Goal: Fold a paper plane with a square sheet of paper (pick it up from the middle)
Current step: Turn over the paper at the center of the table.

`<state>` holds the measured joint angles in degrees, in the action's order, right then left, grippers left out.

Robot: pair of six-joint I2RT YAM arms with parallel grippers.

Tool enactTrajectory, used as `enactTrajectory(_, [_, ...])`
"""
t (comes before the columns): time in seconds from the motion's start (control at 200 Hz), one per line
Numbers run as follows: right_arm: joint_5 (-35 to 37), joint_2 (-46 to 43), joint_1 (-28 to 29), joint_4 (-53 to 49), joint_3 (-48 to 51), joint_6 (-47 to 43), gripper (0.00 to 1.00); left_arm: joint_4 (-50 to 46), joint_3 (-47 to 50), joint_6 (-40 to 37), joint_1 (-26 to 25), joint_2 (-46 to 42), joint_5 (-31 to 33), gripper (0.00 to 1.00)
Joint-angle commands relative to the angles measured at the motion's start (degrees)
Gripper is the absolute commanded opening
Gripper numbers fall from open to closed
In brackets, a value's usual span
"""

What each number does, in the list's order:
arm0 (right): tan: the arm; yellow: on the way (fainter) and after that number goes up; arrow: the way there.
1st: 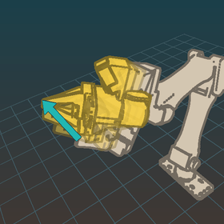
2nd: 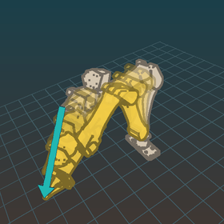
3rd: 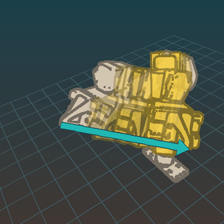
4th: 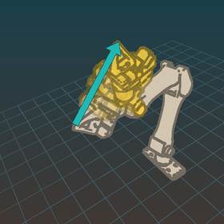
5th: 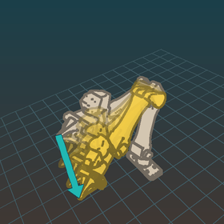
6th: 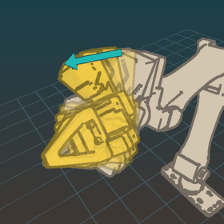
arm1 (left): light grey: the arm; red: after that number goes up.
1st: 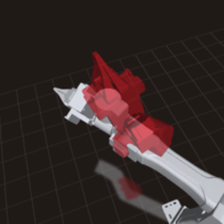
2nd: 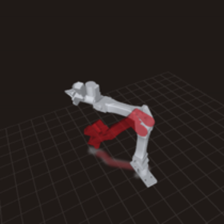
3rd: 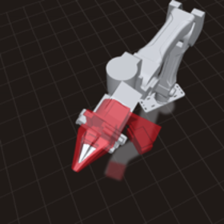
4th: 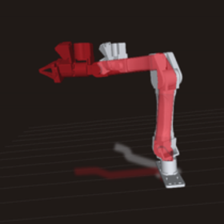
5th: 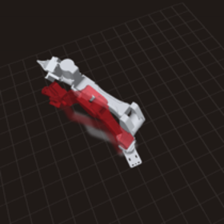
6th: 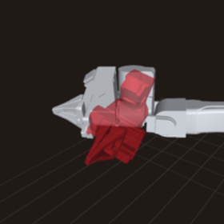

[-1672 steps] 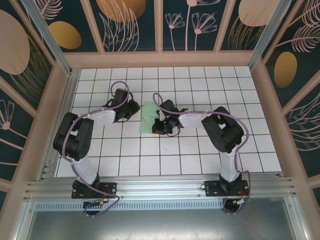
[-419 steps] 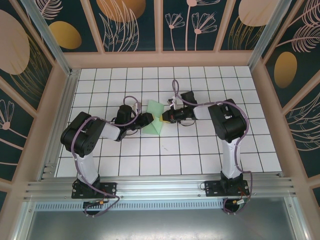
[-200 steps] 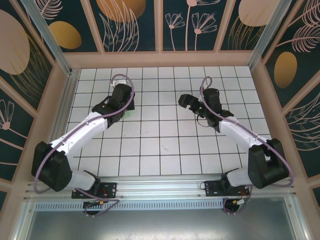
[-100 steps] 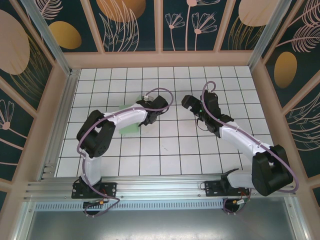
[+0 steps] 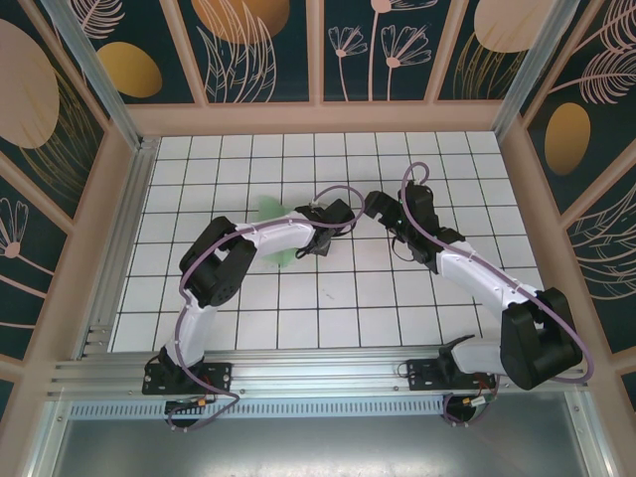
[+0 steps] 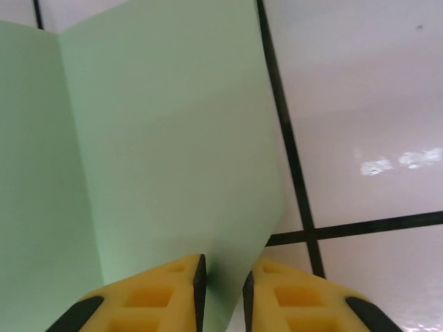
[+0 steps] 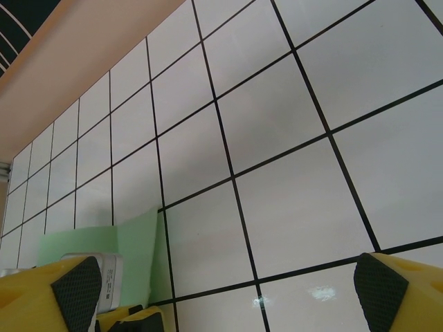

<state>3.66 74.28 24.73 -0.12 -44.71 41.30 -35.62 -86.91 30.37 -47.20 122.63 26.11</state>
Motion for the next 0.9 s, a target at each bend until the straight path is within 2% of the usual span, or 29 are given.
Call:
enactTrajectory(0.0, [1.3,-1.5,-0.3,-0.7,-0.4,0.8,0.96,2.0,-1.4,0.8,0.0,1.2,-4.3,0.29])
enactTrajectory(0.255, [1.4,-3.0,-0.4,-1.7,-0.8,0.5,0.97,2.7,-4.6,1.1,0.0,-1.0,-9.7,0.38])
enactTrajectory(0.38, [1.1,-3.4,-0.6,-2.6,-1.3,-0.1,0.97,7.6,-5.6,0.9,0.0,-7.1,-19.8,0.46])
enactTrajectory(0.525, [-2.5,-3.4,-1.9,-3.0,-0.7,-0.9,0.97,15.2,-0.1,3.1,0.6,-16.4,-28.5,0.56])
enactTrajectory(0.615, [-9.8,-2.9,-2.9,-2.0,0.3,-2.1,0.97,20.6,6.2,6.3,2.7,-22.5,-32.4,0.60])
enactTrajectory(0.716, [-18.3,-0.2,-3.1,-1.2,0.2,-4.2,0.97,27.1,15.0,10.9,7.3,-30.6,-35.4,0.66])
enactTrajectory(0.826, [-29.1,4.8,-2.1,1.0,-0.3,-4.9,0.96,31.7,24.3,15.0,12.8,-37.9,-33.6,0.76])
enactTrajectory(0.896, [-32.5,8.7,0.4,1.3,-1.6,-4.7,0.94,32.2,28.9,17.0,15.8,-41.2,-31.3,0.81])
